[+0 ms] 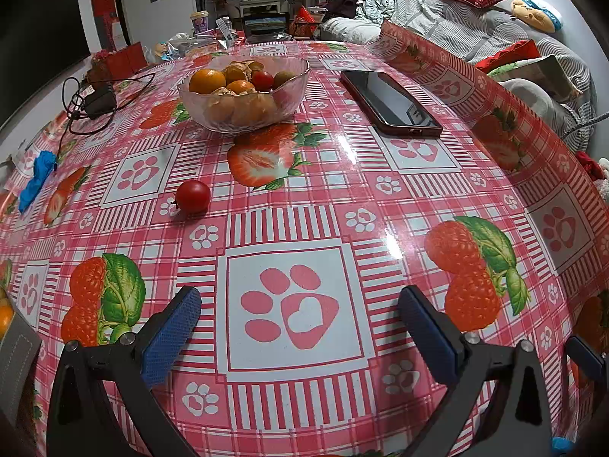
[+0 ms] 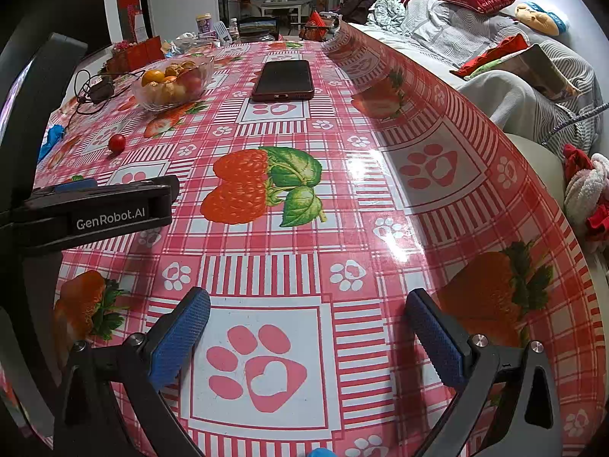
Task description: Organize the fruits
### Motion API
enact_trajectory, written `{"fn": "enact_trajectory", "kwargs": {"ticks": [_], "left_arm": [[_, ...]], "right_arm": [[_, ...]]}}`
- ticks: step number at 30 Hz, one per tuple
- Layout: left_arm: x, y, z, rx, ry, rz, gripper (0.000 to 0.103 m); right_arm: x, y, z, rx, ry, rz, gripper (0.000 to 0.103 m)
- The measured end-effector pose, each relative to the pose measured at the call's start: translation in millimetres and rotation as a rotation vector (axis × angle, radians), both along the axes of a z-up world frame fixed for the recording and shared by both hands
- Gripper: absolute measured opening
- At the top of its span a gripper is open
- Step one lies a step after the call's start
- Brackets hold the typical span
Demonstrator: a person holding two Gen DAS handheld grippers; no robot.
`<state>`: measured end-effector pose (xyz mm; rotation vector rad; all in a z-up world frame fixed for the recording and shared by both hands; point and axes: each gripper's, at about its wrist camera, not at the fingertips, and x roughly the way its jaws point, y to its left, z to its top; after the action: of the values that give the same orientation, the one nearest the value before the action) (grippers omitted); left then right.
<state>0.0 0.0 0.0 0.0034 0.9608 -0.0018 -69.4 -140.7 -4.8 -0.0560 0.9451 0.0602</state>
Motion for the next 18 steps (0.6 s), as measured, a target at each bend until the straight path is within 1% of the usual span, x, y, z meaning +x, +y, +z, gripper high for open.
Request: {"fn": "enact_trajectory", "kwargs": {"ticks": [18], "left_arm": [[0.0,0.0,0.0,0.0,0.0,0.0,0.103]], "right_arm": [[-0.1,0.2,0.0,-0.001,-0.001,0.0,0.103]]}}
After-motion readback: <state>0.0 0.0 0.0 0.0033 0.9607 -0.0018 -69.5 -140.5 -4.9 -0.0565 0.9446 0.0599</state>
